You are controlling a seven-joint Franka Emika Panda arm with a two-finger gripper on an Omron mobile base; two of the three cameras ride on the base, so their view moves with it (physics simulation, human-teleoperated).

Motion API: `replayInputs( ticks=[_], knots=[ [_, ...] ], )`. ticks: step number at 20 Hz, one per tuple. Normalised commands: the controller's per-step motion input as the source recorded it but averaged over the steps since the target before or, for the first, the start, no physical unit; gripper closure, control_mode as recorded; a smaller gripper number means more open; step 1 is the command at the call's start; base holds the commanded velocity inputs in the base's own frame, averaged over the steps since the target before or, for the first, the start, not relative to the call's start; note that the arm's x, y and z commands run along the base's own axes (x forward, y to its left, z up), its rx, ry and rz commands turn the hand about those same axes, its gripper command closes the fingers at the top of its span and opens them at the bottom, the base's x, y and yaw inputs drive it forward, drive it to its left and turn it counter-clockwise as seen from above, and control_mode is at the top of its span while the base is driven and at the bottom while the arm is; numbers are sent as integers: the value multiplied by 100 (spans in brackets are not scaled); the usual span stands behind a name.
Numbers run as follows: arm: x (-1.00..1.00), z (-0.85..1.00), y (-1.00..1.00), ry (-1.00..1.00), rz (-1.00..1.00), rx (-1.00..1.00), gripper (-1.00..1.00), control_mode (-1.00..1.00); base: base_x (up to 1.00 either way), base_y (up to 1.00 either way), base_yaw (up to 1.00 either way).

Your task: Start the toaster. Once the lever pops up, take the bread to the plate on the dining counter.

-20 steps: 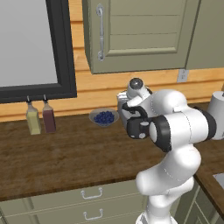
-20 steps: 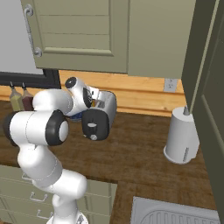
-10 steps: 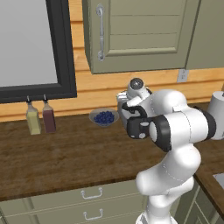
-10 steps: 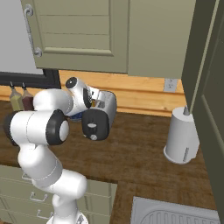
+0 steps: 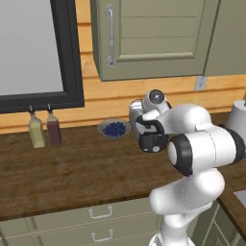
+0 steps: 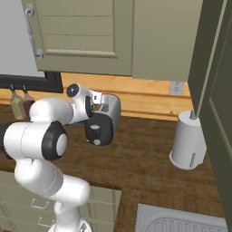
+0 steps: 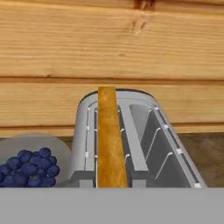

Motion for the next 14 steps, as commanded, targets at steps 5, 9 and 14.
replayInputs(
  ticks=[5, 9, 14],
  knots=[
    [-20, 59, 0, -17, 5, 0, 100, -100, 0, 0, 0],
    [-3, 85, 0, -9, 2, 0, 100, -100, 0, 0, 0],
    [-61, 47, 7, 0, 1, 0, 100, -100, 0, 0, 0]
  ],
)
